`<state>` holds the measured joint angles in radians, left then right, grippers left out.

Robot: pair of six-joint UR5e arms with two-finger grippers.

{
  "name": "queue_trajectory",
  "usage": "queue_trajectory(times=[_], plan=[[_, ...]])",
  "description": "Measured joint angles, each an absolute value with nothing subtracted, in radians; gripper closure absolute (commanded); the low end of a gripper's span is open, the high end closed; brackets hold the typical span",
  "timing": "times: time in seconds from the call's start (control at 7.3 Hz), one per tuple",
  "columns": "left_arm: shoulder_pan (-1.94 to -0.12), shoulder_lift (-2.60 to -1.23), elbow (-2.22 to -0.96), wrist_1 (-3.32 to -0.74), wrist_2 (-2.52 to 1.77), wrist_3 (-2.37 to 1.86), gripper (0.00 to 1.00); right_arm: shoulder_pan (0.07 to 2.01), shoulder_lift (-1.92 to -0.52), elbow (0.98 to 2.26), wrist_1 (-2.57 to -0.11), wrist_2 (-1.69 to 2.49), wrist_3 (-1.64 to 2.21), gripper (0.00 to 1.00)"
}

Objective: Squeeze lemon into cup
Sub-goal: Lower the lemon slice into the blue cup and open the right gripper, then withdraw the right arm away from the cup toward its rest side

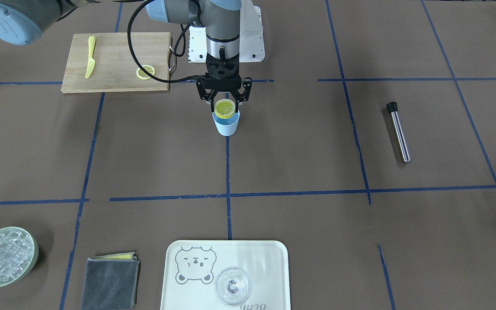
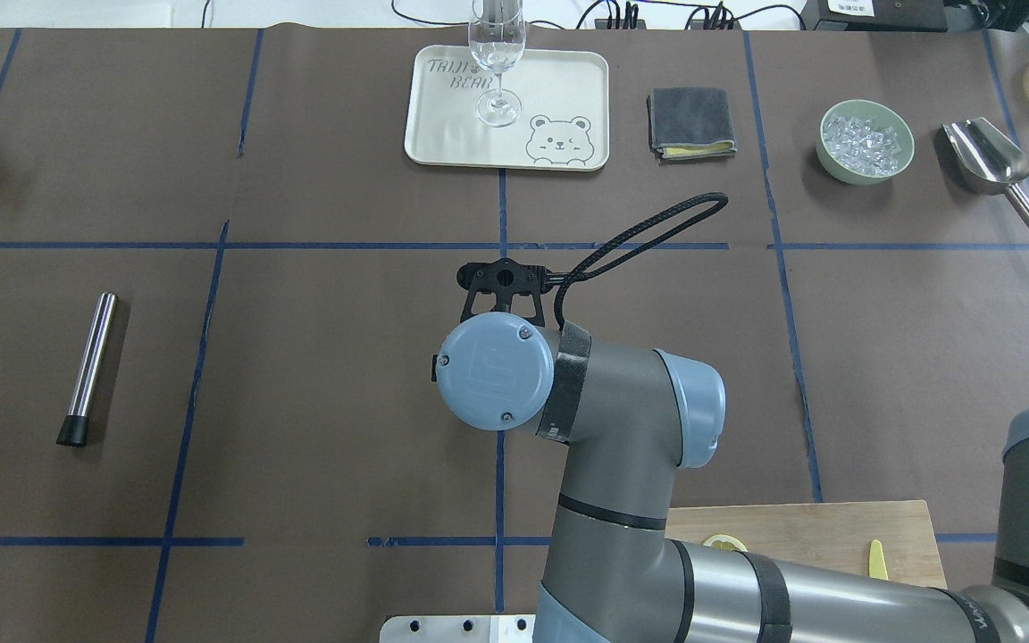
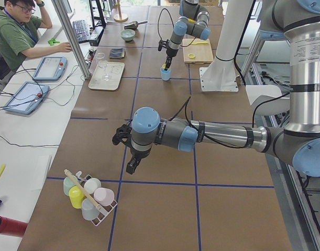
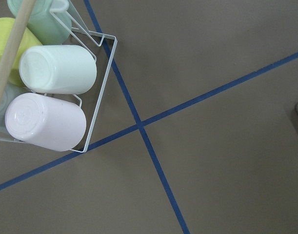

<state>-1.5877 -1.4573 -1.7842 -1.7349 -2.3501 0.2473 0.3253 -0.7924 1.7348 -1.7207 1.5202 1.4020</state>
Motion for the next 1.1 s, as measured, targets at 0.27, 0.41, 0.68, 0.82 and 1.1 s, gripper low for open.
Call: queue_trajectory(times=[0.27, 0.41, 0.68, 0.82, 1.1], plan=[[-1.588, -1.456, -1.784, -1.735, -2.35, 0.248, 0.0, 0.324, -0.792, 1.737, -1.722, 1.52, 1.402, 0.04], [-1.588, -1.456, -1.784, -1.735, -2.35, 0.248, 0.0, 0.324, -0.79, 1.739, -1.722, 1.52, 1.402, 0.0], [-1.587, -1.46, -1.79, -1.735, -2.35, 0.246, 0.0, 0.333, -0.798, 1.76, -1.723, 1.522, 1.363, 0.0], [-1.584, -1.474, -1.791, -1.735, -2.349, 0.246, 0.0, 0.362, -0.827, 1.785, -1.721, 1.536, 1.283, 0.0], [-1.579, -1.497, -1.802, -1.739, -2.349, 0.246, 0.0, 0.491, -0.919, 1.853, -1.711, 1.656, 1.037, 0.0]])
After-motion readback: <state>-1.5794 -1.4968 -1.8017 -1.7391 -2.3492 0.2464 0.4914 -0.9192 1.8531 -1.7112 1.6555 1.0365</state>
